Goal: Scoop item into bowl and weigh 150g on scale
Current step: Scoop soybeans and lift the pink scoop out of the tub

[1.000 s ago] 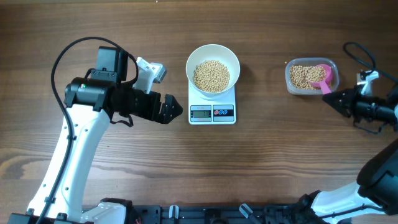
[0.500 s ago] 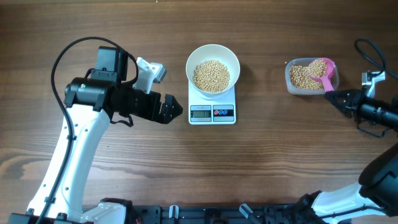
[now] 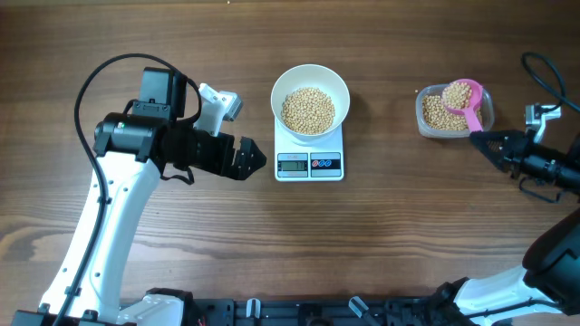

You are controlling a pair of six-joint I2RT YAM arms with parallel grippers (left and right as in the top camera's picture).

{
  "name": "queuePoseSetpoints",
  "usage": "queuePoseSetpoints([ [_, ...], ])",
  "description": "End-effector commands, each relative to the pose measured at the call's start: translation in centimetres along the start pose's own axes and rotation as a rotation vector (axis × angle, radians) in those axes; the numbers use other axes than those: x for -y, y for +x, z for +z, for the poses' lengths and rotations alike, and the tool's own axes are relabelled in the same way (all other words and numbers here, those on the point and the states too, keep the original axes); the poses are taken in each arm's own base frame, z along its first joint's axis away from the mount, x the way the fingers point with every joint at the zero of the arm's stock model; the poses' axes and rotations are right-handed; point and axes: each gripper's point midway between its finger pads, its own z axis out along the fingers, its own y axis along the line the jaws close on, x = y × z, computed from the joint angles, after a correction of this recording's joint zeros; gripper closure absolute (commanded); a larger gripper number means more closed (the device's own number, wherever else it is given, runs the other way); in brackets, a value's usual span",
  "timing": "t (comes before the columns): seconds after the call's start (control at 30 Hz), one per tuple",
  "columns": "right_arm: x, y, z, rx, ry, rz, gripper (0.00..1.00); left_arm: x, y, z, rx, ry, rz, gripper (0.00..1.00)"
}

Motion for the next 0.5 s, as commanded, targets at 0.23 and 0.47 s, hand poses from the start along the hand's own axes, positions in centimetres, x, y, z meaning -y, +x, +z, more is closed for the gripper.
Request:
queuePoseSetpoints([
  [0.23, -2.6, -0.3, 0.0, 0.066, -0.162, -0.038, 0.96, 0.5, 0.1, -0.1, 0.004, 0.020, 0.004, 0.00],
  [0.47, -4.1, 0.1, 0.2, 0.067, -0.218, -0.016, 0.96, 0.5, 0.1, -0.1, 0.004, 0.020, 0.004, 0.00],
])
